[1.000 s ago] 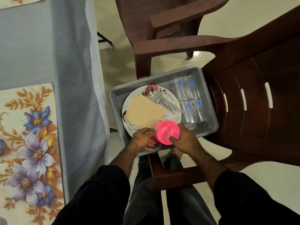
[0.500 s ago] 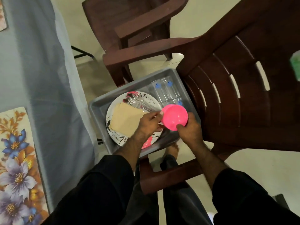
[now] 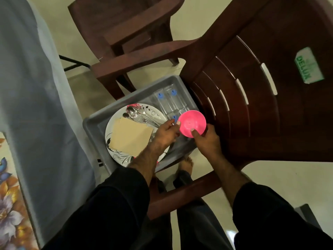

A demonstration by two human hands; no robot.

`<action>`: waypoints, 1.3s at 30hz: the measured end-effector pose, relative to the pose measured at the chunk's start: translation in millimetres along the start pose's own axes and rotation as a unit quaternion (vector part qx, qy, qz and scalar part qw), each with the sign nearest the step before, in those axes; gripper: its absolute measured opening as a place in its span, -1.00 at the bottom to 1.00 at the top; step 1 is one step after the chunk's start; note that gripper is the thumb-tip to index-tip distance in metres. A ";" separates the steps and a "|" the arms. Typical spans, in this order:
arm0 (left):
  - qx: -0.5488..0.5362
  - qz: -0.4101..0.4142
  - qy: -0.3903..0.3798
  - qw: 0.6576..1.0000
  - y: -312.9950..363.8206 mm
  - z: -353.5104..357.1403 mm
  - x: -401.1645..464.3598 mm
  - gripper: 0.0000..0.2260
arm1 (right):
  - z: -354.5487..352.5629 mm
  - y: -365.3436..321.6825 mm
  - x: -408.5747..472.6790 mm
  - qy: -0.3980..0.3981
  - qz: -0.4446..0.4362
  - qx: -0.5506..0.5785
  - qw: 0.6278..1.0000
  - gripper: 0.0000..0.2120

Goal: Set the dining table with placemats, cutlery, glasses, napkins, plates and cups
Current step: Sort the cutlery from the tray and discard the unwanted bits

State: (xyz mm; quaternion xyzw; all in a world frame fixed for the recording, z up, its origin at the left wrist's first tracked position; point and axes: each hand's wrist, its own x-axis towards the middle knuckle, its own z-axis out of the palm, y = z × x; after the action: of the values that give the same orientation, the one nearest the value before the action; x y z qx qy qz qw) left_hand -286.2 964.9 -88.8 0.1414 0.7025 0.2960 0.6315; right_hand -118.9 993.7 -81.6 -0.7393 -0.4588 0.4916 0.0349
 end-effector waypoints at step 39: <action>0.110 -0.030 0.202 0.973 -109.6 -191.6 -24.3 -0.63 | 182.7 -76.0 -28.8 -0.057 -0.237 -0.380 0.892 -0.32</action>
State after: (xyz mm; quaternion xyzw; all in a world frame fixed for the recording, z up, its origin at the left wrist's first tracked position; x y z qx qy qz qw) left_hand -449.1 819.5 -129.3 0.1258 0.8475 0.2201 0.4663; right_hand -309.2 944.1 -117.3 -0.5362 -0.7734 0.2981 -0.1596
